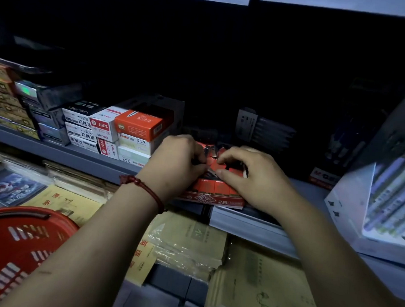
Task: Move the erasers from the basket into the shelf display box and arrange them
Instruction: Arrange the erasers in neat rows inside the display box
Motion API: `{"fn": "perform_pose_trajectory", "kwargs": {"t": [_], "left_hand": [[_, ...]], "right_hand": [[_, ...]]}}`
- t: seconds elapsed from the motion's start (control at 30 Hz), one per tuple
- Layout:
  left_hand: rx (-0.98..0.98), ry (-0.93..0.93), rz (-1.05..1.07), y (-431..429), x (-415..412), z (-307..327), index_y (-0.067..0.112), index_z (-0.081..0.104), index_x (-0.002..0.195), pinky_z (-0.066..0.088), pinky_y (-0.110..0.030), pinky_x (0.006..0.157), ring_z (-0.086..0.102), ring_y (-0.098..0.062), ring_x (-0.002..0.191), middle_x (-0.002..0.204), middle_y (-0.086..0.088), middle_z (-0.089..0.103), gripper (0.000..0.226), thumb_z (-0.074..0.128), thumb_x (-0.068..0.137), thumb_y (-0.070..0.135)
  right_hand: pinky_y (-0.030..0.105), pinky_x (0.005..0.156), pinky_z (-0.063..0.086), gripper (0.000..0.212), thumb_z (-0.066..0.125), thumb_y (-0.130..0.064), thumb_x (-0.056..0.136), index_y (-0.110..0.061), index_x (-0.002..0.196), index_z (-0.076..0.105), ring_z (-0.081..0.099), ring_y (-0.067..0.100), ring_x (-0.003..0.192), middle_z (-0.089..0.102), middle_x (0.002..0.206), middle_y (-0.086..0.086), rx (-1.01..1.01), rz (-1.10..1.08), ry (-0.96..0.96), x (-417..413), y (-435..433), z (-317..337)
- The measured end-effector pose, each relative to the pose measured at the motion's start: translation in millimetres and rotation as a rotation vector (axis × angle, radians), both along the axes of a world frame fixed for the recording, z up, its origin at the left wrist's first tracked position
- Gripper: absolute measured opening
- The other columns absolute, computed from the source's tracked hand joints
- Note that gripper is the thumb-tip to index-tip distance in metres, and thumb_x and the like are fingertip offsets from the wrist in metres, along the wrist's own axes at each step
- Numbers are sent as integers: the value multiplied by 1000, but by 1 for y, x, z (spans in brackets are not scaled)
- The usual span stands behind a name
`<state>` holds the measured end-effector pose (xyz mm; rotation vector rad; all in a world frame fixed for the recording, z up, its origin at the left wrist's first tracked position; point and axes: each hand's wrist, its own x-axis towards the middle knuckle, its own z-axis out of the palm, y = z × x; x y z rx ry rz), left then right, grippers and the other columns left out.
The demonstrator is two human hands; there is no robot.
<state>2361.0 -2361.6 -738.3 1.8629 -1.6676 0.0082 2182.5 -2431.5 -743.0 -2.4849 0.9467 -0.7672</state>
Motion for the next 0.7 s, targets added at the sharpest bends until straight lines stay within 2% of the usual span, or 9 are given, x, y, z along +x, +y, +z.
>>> {"fn": "perform_pose_trajectory", "kwargs": {"t": [0.07,0.17,0.3,0.4,0.47,0.6,0.7], "left_hand": [[22,-24,-21,0,1,3,17,78,82,49,-28,81,65,-19,90,94,-3,70,5,79,80,21],[52,-57,-22,0,1,4,18,77,83,45,-25,76,64,-19,89,91,-1,70,5,77,81,23],[42,-25,-11,1,0,5,22,75,92,42,-21,73,63,-14,85,85,5,64,14,77,81,31],[87,-27,-70,6,7,7,25,77,98,44,-18,72,64,-9,84,89,7,68,20,76,84,39],[120,28,-115,11,11,7,25,80,97,50,-19,74,67,-5,85,92,9,74,15,73,88,35],[71,71,-177,15,13,1,23,82,92,53,-25,83,64,-3,88,95,9,69,10,74,88,28],[25,85,-225,18,13,-2,22,82,90,53,-27,85,65,-2,90,95,9,71,8,75,88,26]], "right_hand": [[23,70,45,14,74,-45,83,-32,86,70,57,-1,84,62,88,-17,23,-40,-35,2,0,0],[29,61,48,27,77,-53,76,-29,75,65,58,1,73,63,79,-15,25,-143,-62,9,-1,-2],[35,71,57,27,76,-52,73,-35,93,67,63,5,84,66,93,-16,51,-167,-43,15,0,-2],[26,74,55,25,77,-44,79,-35,101,73,63,5,91,67,103,-16,104,-151,-24,13,-2,0],[18,75,49,21,77,-40,82,-33,102,76,63,3,94,67,105,-16,141,-124,-12,10,-5,0],[22,87,48,16,76,-34,85,-31,101,78,61,2,99,66,103,-16,152,-69,4,5,-9,0],[20,85,47,14,76,-32,85,-30,99,78,60,0,96,66,101,-17,111,-54,-1,4,-7,2]]}}
